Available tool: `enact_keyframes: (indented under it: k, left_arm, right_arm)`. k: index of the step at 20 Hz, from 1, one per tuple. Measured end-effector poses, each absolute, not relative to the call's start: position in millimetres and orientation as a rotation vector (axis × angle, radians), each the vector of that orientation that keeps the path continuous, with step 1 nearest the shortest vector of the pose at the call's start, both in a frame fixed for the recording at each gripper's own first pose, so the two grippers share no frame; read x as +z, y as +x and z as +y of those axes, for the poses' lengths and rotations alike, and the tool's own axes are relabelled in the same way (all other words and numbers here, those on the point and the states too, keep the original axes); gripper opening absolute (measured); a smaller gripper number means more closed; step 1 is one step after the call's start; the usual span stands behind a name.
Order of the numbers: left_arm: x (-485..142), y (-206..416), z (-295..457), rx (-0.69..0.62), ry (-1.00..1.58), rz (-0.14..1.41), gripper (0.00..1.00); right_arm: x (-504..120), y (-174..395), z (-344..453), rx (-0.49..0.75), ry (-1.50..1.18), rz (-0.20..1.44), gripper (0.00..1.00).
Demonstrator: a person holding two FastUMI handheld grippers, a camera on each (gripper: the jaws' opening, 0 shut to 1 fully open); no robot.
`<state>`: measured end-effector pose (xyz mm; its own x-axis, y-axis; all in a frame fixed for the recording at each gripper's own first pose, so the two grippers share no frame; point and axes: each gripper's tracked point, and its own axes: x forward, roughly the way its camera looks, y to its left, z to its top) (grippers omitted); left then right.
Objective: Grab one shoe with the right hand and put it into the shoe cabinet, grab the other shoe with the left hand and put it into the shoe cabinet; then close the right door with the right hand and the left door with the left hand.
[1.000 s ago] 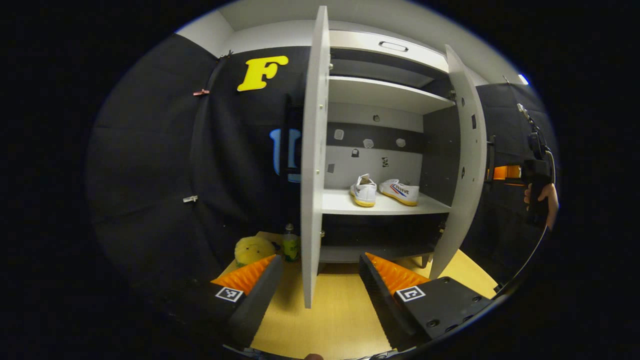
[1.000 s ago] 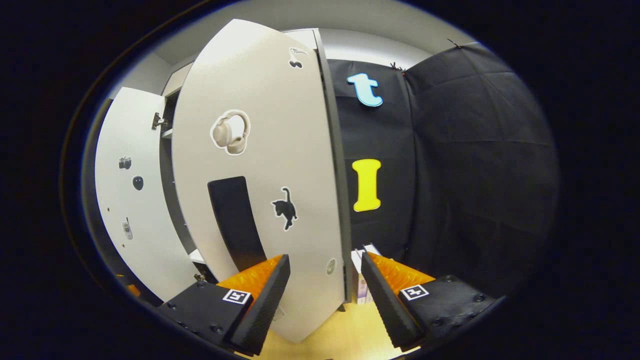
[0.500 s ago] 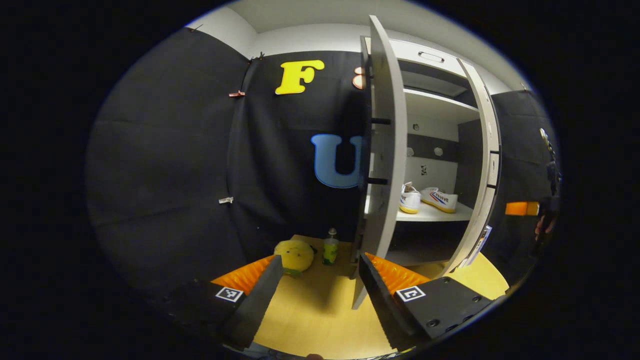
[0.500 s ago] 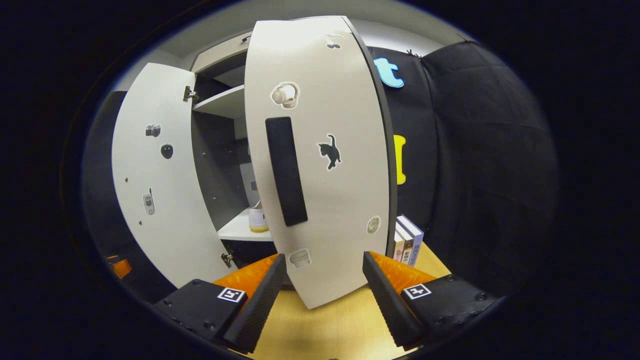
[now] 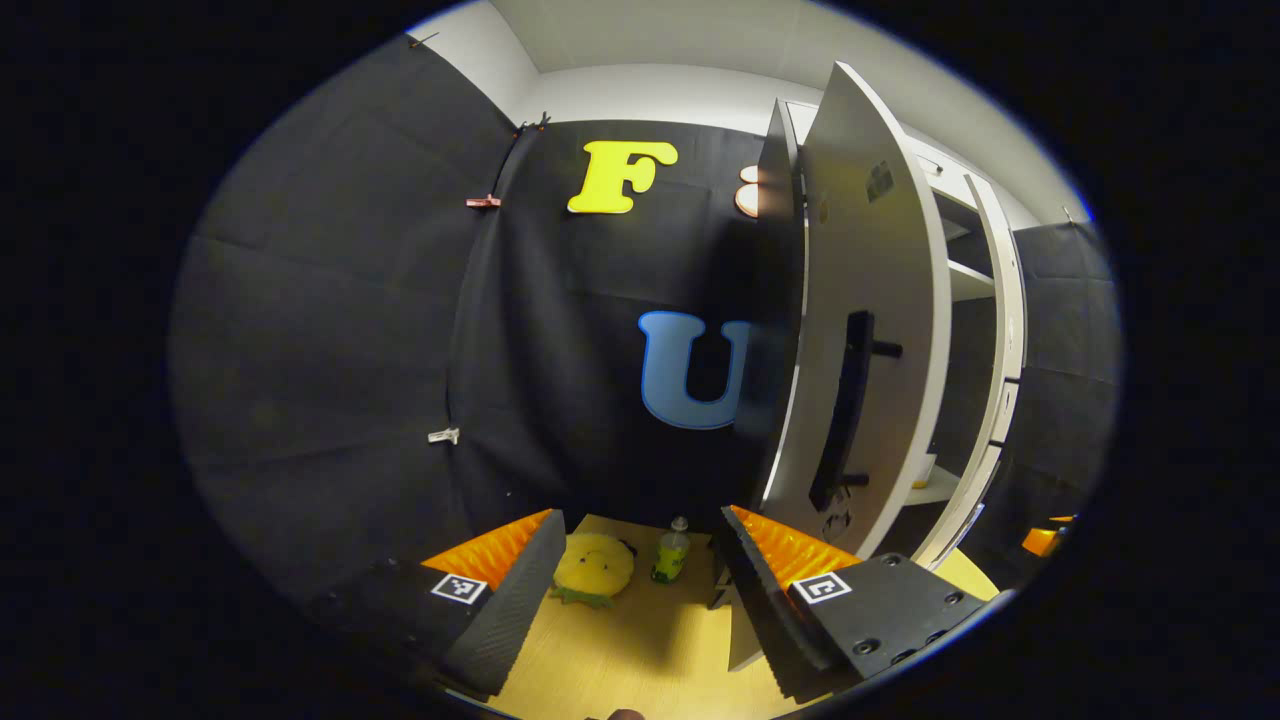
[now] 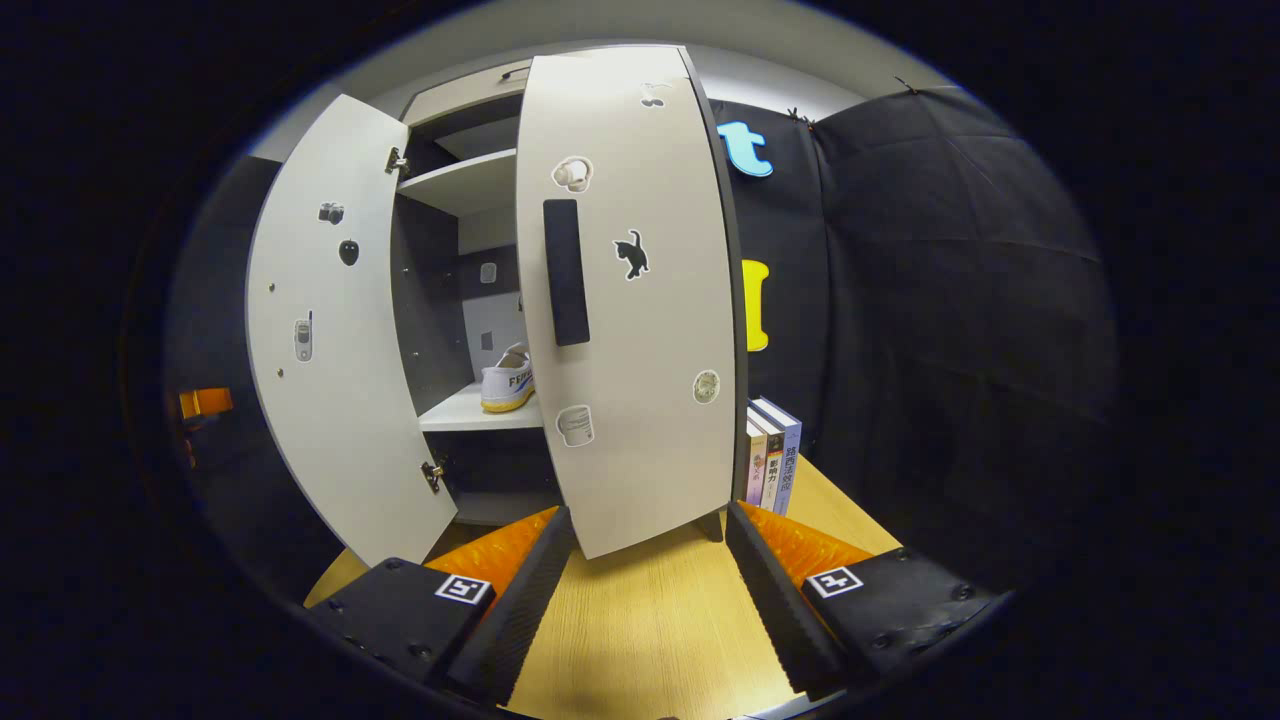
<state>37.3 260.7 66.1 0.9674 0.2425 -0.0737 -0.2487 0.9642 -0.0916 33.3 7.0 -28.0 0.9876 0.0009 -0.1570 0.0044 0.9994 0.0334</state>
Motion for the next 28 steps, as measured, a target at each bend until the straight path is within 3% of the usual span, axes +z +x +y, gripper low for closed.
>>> enact_keyframes:
  k: [10, 17, 28]
  left_arm:
    - [111.6, 108.1, 226.7, 0.106, -0.025, 0.008, 0.95]
    - [113.4, 110.2, 206.2, 0.086, 0.014, 0.007, 0.89]
    - [110.0, 121.9, 126.6, 0.059, 0.010, 0.055, 0.89]
  right_arm:
    - [-23.6, 0.7, 9.9, -0.044, -0.012, 0.111, 0.98]
    - [-28.2, 4.8, 9.4, -0.041, -0.003, 0.130, 0.99]
    - [-12.4, 30.6, -35.9, -0.030, -0.011, 0.125, 0.99]
